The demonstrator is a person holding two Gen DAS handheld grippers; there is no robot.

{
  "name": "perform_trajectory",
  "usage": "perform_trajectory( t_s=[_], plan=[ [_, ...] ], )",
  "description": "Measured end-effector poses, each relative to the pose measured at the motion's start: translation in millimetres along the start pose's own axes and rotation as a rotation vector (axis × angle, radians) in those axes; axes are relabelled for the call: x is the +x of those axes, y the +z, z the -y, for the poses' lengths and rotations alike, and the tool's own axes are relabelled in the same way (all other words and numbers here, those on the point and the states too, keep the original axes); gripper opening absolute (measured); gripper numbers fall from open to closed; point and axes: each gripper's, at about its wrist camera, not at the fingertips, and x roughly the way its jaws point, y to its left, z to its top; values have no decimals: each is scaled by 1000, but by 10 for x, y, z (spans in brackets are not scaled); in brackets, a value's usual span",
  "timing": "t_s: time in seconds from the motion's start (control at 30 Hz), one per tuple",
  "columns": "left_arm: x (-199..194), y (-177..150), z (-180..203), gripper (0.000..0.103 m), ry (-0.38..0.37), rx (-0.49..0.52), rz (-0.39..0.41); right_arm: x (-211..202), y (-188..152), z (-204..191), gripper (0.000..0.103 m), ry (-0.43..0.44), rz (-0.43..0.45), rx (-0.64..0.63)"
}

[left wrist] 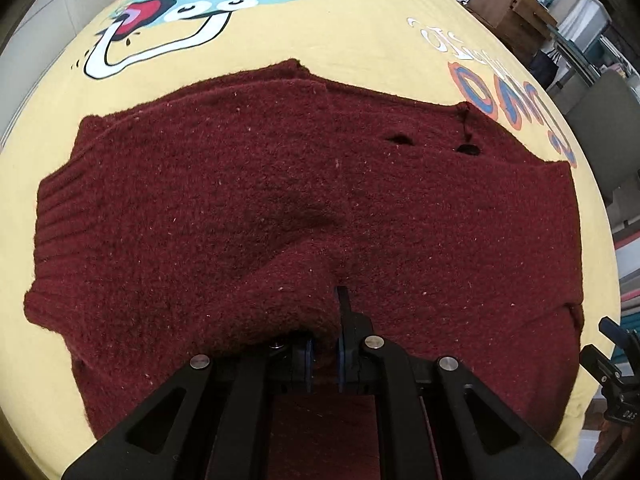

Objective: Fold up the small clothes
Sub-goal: 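Fold the side edge inward over the body with the left tool and release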

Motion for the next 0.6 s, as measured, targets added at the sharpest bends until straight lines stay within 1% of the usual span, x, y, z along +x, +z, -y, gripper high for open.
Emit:
perform_trajectory(
  t_s=[0.07,0.13,0.17,0.2,0.23,0.3,0.33,0.37,0.4,0.43,0.6],
  plan=[
    [29,16,12,9,4,4,-5,28,-12,-10,102,-2,-8,-3],
    [46,32,9,16,-5,-2,-13,38,-29,-27,102,-1,-13,-6],
    [55,36,-1,25,-6,-11,-14,31,-43,-39,102,0,-13,-9],
    [69,32,10,38,-4,-17,-14,28,-50,-42,102,0,-12,-10],
    [67,35,8,44,-4,-24,-11,21,-64,-49,102,0,-12,-13],
    [60,37,7,65,-6,-30,-18,18,-79,-50,102,0,-12,-13],
    [69,41,13,72,-8,-30,-31,21,-91,-46,102,-1,-14,-11],
    [73,46,31,88,-10,-28,-42,24,-95,-44,102,-2,-17,-10],
    [71,49,47,100,-9,-24,-44,27,-102,-41,102,-4,-18,-8],
    [71,52,64,102,-4,-20,-48,27,-112,-33,102,-5,-19,-6],
    [8,58,117,102,13,-3,-69,17,-145,-7,102,0,-17,7]
  ],
)
